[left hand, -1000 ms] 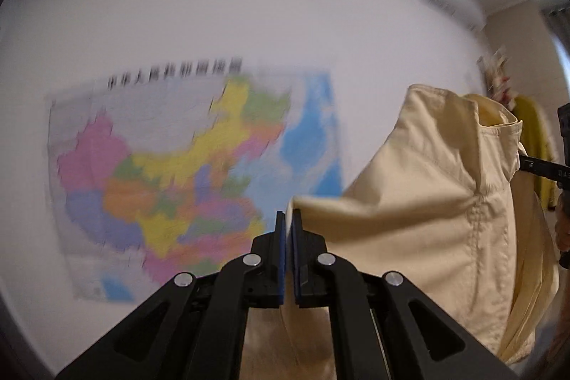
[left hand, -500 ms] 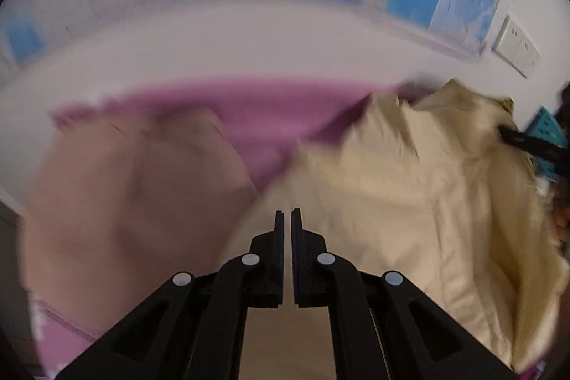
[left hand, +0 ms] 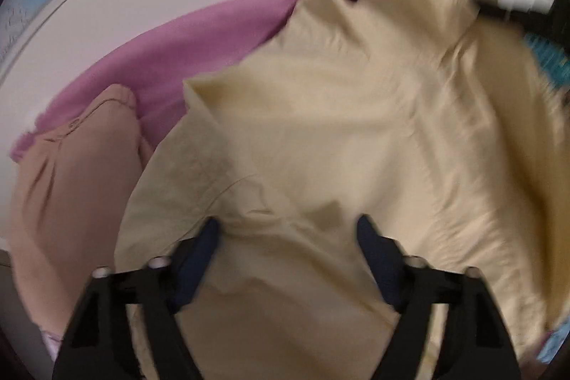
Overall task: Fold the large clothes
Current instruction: 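Lay the held cream jacket flat onto the pink bed with both tools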
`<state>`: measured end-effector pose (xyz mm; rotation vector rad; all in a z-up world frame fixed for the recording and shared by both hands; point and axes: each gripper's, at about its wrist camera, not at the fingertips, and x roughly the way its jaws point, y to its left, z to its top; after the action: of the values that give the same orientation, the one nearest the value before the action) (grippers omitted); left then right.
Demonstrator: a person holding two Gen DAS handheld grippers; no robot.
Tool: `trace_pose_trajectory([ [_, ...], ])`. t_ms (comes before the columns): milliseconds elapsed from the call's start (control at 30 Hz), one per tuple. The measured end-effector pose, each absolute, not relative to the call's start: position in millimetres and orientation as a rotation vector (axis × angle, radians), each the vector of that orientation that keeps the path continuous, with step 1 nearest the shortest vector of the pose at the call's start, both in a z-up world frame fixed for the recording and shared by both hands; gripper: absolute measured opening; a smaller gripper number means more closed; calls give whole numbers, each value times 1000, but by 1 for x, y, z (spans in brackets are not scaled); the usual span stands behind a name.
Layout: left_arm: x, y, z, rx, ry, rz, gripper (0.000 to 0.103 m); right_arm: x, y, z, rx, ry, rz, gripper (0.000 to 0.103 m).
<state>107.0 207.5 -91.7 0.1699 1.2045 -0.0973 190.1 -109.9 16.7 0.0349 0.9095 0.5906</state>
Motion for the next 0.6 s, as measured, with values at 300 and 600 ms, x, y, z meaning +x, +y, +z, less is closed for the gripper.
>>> trace_pose_trajectory([
  [300, 78, 266, -22, 59, 982, 21, 2, 181, -120, 60, 79, 781, 637, 15],
  [600, 100, 333, -32, -55, 1012, 187, 8, 243, -122, 14, 99, 952, 460, 38],
])
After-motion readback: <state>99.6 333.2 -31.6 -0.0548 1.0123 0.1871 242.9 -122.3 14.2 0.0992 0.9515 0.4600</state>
